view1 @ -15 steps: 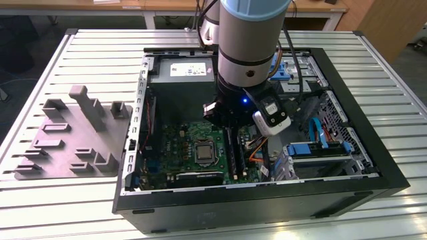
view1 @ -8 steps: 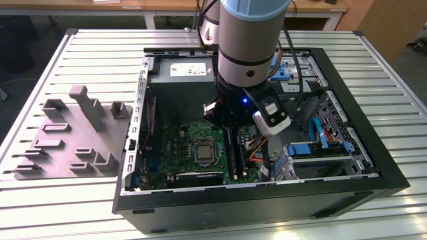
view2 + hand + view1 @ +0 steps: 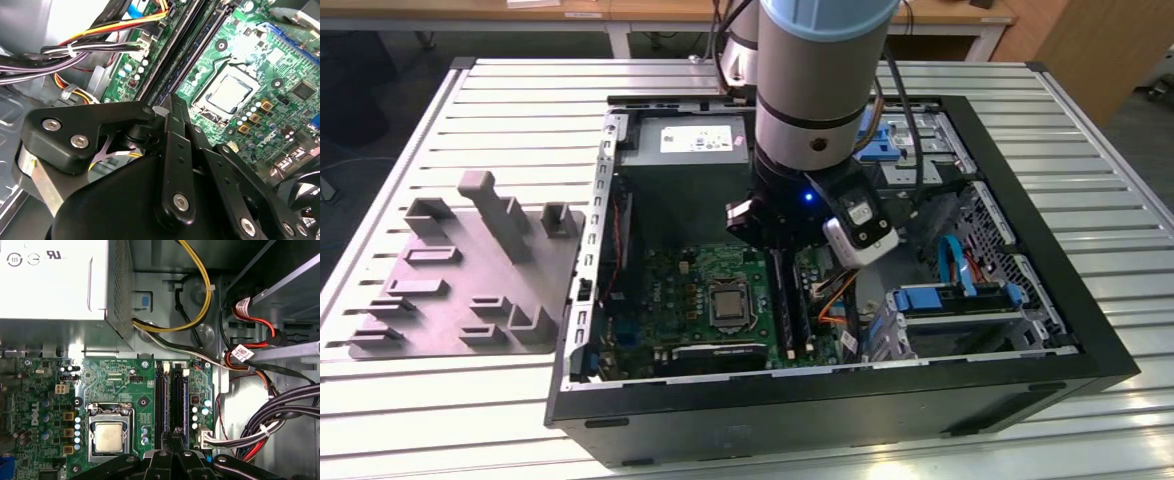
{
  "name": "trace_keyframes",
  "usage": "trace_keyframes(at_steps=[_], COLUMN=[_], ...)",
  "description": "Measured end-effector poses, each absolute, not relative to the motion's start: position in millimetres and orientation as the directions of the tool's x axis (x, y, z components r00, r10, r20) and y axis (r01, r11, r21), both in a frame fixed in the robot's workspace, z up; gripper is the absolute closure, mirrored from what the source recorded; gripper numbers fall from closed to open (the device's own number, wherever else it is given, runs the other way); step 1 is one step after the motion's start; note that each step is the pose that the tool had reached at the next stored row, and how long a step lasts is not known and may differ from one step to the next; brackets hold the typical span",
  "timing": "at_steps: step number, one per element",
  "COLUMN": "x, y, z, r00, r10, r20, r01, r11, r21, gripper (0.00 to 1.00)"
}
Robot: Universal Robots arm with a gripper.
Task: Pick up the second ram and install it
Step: 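Press down the second ram until it locks into place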
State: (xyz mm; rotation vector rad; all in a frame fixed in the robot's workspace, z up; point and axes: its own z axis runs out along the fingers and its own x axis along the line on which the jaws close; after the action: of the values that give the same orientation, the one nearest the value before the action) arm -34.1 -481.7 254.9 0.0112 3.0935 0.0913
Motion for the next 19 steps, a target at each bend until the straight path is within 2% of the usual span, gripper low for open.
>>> trace_keyframes(at_steps=[19], x=[-34.1], y=[-463.4], z=[252.3], r00=[-0.998], r10=[-0.046], r20=[-0.046], r01=[-0.049], r11=[0.997], r21=[0.064], gripper=[0.90])
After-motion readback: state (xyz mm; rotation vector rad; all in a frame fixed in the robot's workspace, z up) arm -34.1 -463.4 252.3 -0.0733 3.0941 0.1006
